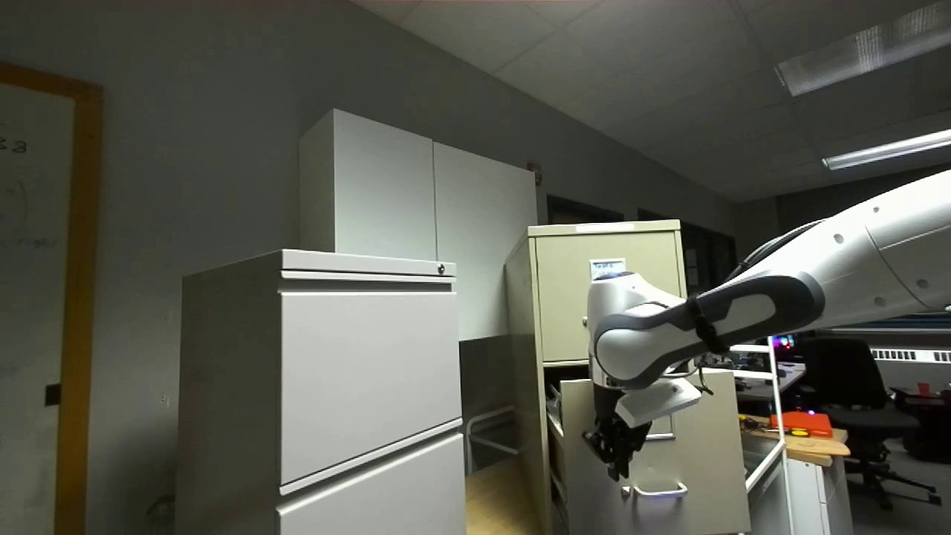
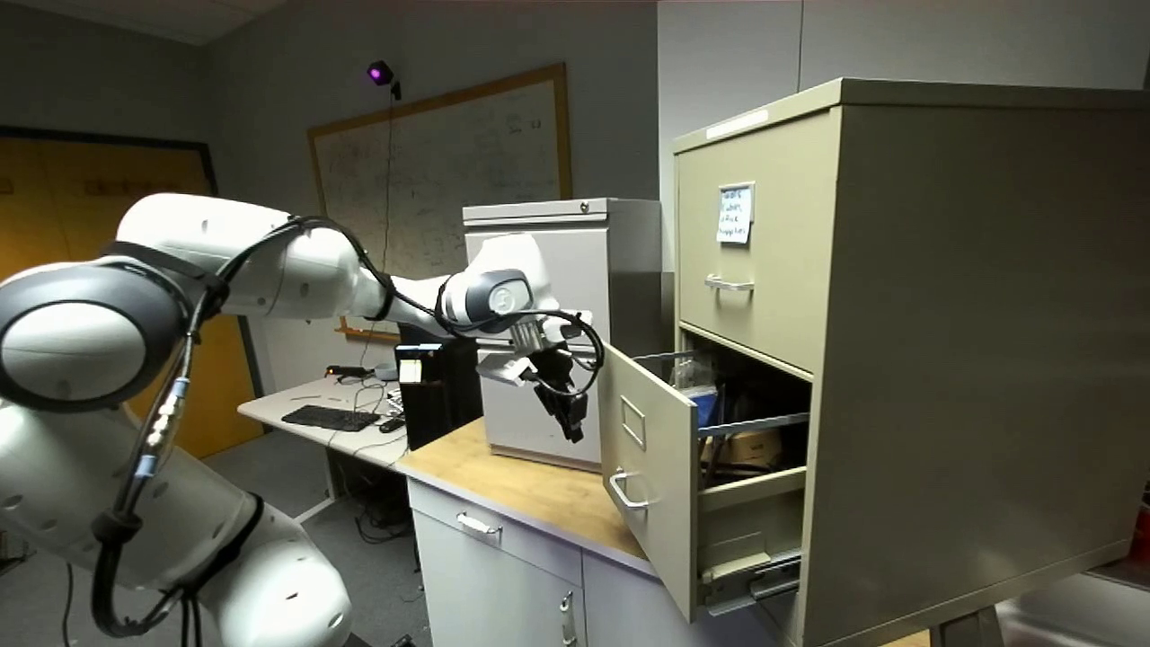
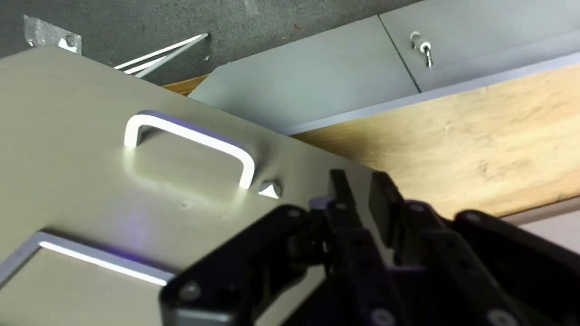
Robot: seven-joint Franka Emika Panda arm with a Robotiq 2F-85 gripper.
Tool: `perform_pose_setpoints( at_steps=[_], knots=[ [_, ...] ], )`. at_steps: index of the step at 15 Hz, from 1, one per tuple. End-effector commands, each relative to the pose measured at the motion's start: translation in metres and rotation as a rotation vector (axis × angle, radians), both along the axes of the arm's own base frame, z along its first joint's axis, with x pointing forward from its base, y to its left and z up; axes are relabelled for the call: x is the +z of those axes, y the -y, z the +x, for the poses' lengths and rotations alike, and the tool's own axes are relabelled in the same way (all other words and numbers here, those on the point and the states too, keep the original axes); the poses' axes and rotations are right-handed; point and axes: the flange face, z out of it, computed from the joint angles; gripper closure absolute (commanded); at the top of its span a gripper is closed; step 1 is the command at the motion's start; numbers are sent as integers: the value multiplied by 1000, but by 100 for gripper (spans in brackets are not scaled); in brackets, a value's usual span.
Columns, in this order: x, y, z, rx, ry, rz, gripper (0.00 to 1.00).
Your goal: Close the bottom drawer of the file cabinet to the right
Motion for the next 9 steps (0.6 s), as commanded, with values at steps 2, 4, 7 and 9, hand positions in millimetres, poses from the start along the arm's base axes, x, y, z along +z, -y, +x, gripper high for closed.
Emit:
perform_pose_setpoints(
  at_steps=[2,4,7,9],
  knots=[
    [18,37,-9,-225,127,16,100],
    [23,52,-11,-317,190,23,100],
    [32,59,-11,-440,301,36,100],
    [36,54,-8,-505,366,54,100]
  ],
)
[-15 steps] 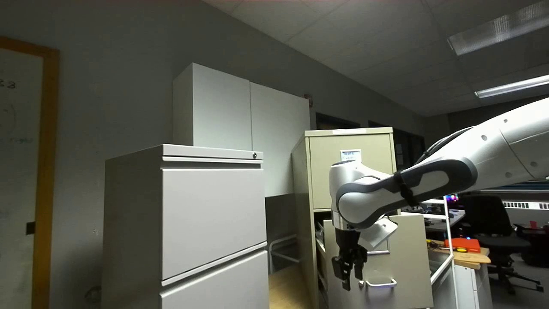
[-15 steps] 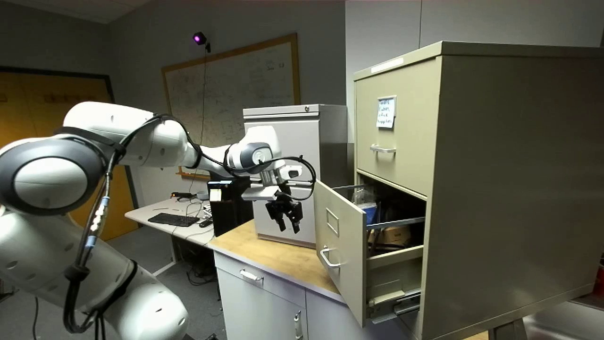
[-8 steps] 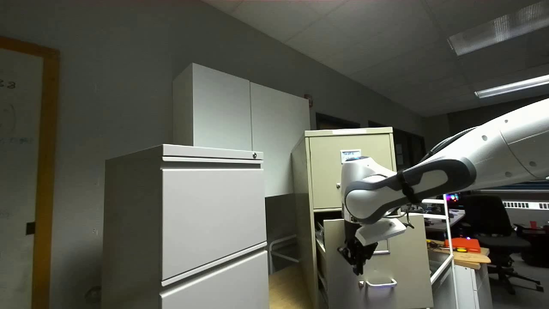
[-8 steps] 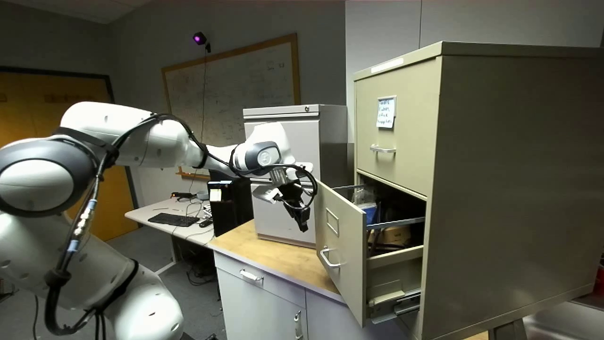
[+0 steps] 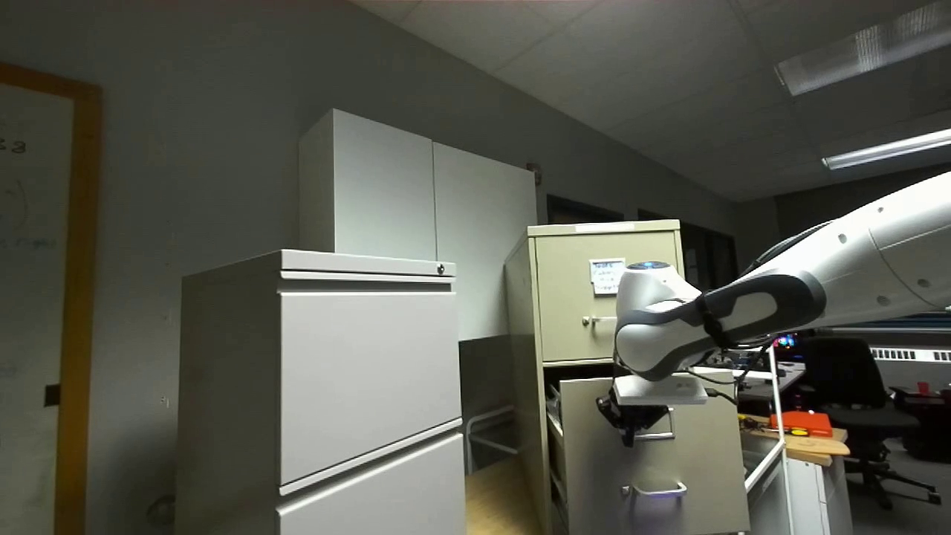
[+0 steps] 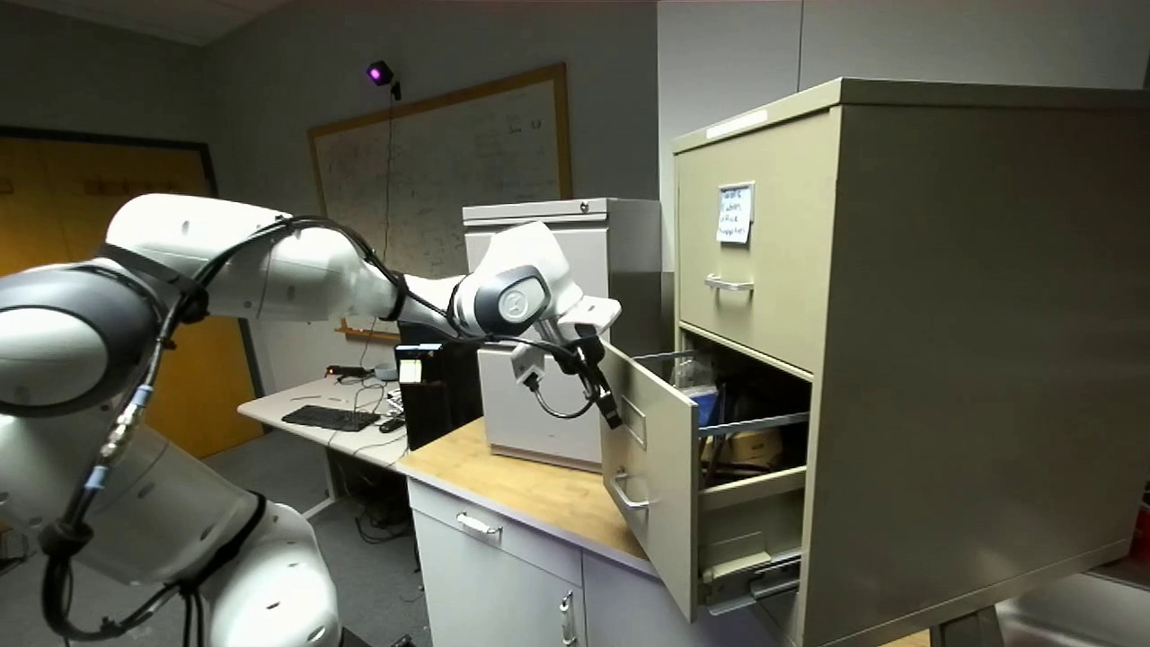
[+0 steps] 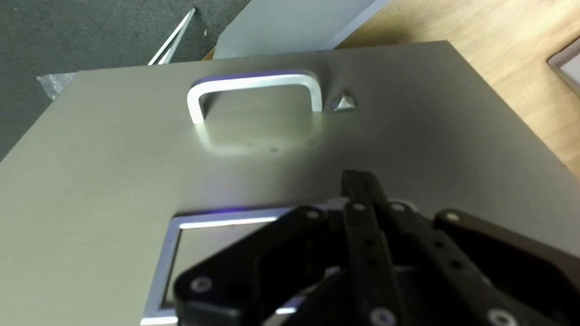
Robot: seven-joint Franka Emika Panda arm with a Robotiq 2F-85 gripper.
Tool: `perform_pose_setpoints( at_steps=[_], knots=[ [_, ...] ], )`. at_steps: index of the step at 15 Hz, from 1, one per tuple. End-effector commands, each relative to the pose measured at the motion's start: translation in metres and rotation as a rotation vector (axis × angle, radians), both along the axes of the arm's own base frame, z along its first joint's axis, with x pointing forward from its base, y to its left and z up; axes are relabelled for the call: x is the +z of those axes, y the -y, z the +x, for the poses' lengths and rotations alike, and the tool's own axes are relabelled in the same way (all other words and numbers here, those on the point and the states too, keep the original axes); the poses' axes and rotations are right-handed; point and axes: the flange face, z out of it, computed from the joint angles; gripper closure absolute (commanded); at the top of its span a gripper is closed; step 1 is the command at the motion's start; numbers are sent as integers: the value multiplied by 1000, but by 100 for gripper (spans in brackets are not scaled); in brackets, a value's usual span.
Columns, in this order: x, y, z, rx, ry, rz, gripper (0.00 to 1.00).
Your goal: Close the bottom drawer of the file cabinet to the right
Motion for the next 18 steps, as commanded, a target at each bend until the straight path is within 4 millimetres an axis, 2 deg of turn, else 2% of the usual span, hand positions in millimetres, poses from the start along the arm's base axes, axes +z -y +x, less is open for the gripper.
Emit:
perform_pose_setpoints(
  at_steps=[1,7,18],
  knots=[
    [14,-9,3,-123,137,2,100],
    [19,-11,42,-262,242,-40,100],
    [5,12,135,-512,375,-257,100]
  ],
)
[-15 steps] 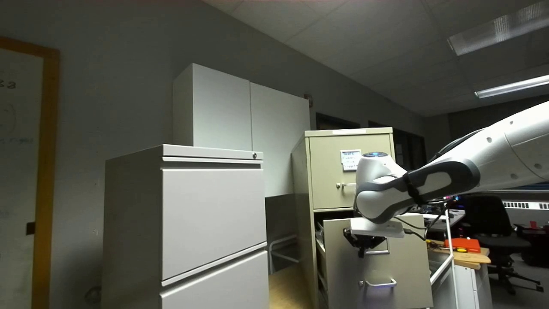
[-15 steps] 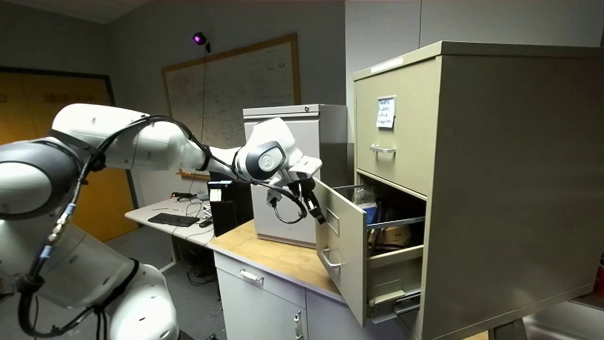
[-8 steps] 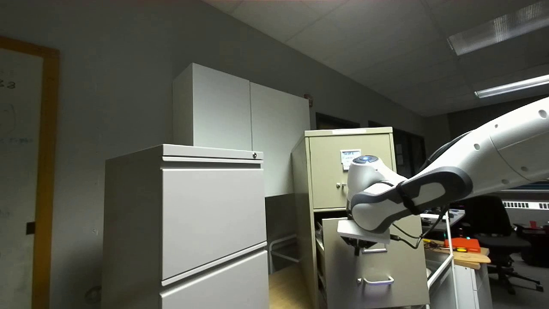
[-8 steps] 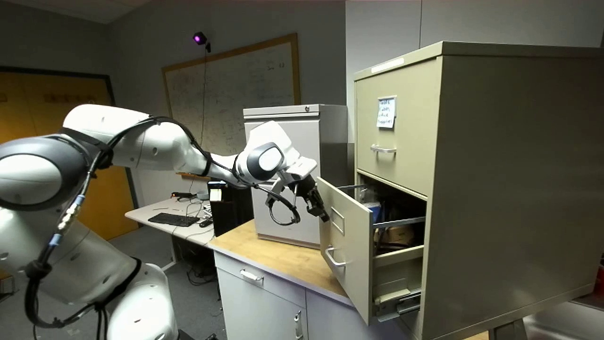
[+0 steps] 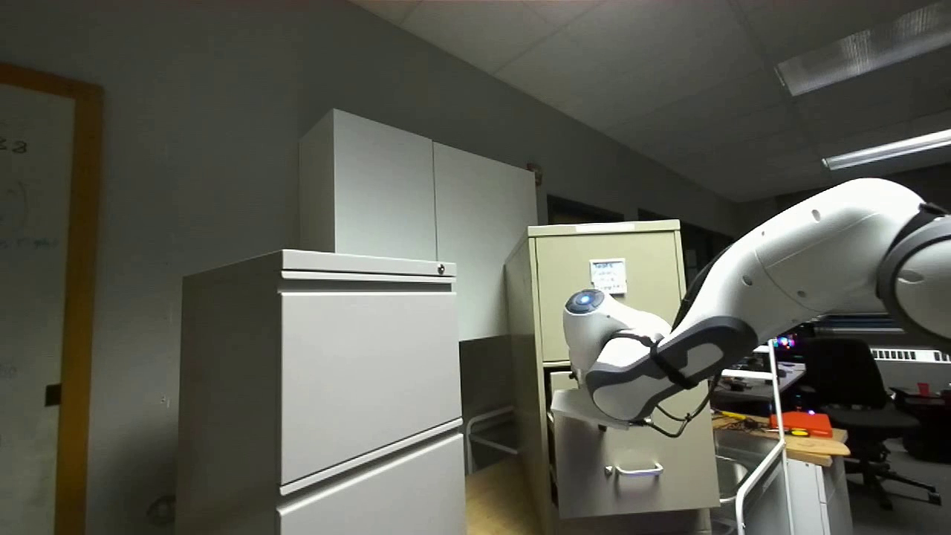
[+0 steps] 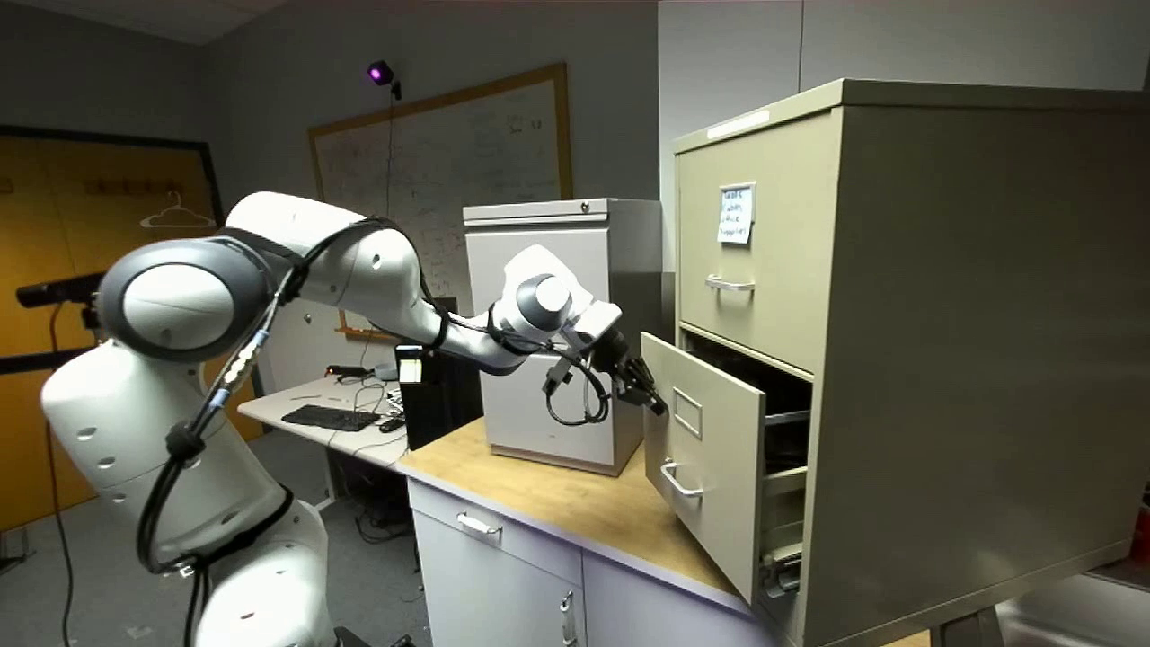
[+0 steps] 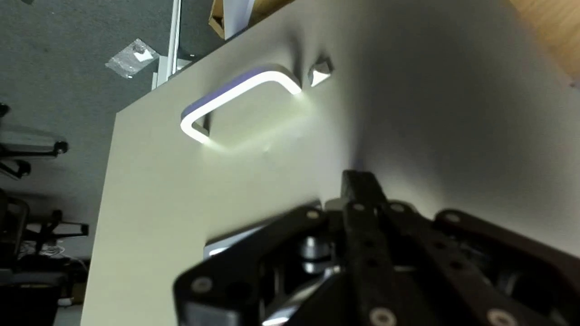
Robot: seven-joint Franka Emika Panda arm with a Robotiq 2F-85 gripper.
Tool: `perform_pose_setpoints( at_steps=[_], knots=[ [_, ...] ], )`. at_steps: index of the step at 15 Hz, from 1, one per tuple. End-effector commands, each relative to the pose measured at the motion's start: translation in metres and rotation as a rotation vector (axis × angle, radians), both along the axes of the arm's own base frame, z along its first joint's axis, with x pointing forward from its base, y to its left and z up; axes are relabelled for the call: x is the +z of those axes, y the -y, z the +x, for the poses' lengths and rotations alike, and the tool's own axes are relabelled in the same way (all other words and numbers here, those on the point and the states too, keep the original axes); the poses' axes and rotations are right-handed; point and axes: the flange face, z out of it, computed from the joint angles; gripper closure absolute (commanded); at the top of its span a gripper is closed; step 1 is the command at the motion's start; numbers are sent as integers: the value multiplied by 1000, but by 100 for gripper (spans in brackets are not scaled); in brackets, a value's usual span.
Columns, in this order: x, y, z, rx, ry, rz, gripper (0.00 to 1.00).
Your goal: Close the bottom drawer of the file cabinet to the right
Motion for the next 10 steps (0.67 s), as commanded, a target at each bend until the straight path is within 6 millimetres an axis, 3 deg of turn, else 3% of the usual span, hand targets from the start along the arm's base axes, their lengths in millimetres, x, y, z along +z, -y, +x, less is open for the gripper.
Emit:
perform_pose_setpoints(
  at_steps=[1,10],
  knots=[
    [25,20,59,-43,129,-104,100],
    [7,19,109,-198,166,-203,100]
  ],
)
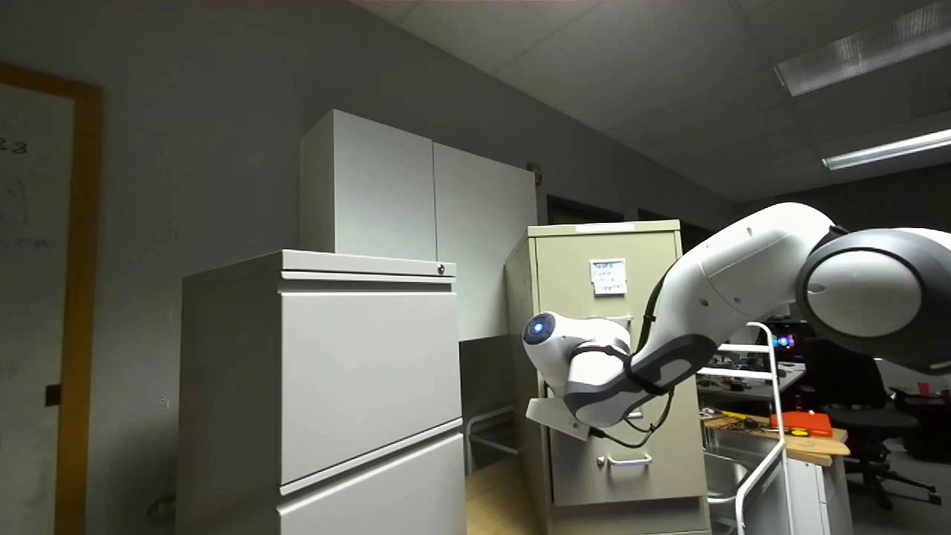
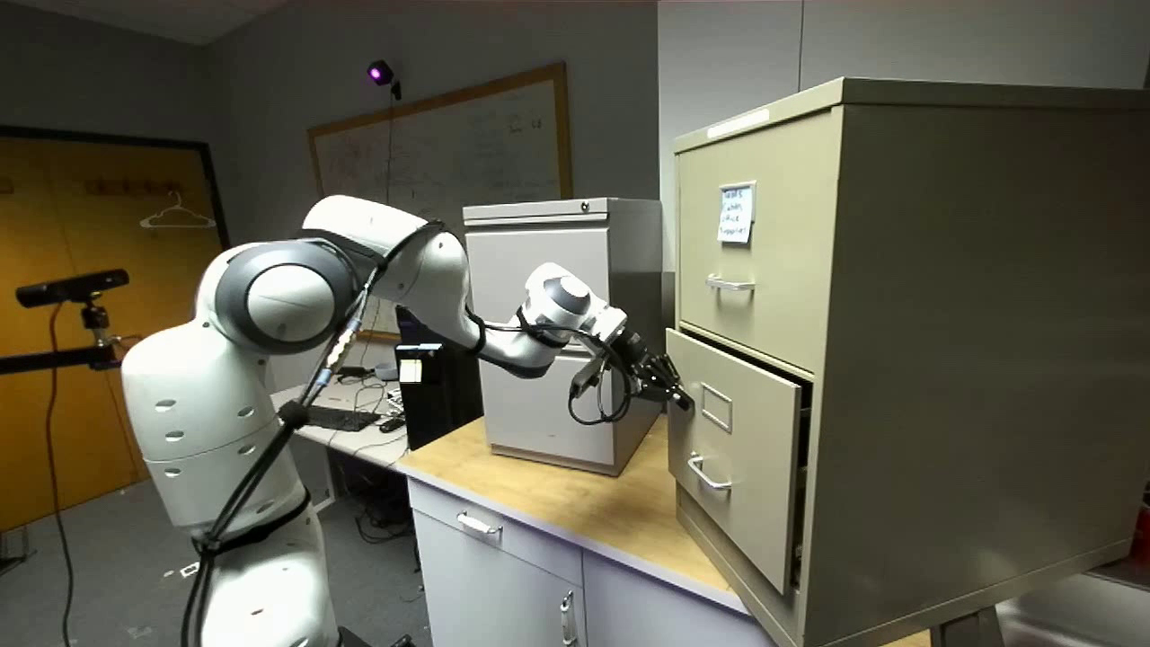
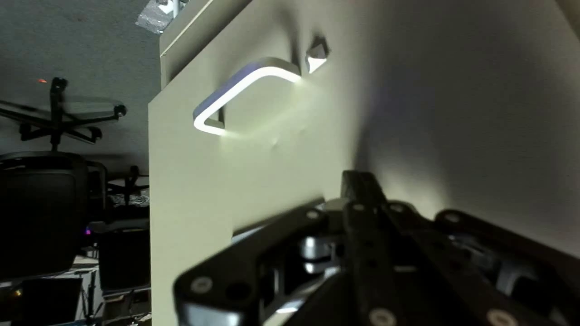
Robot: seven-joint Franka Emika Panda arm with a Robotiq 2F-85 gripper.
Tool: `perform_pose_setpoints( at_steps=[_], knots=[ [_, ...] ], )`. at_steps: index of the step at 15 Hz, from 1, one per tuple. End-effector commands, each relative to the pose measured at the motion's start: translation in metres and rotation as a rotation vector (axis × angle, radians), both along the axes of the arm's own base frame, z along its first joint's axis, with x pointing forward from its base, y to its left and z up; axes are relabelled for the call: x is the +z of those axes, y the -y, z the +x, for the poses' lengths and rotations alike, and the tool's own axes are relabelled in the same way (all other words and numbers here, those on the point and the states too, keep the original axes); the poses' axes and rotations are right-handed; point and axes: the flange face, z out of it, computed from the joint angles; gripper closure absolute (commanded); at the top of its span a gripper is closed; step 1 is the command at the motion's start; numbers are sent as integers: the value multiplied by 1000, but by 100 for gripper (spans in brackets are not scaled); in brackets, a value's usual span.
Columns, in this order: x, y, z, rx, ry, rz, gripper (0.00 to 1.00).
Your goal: Close the bottom drawer of the file cabinet to the right
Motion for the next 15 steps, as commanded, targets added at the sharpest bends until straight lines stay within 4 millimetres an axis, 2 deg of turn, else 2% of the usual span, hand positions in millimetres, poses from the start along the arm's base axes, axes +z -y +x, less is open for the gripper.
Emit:
perform_pose_setpoints(
  at_steps=[1,6,15],
  knots=[
    [28,17,54,24,82,-70,100],
    [32,20,71,-9,58,-91,100],
    [34,23,84,-40,39,-89,100]
  ],
)
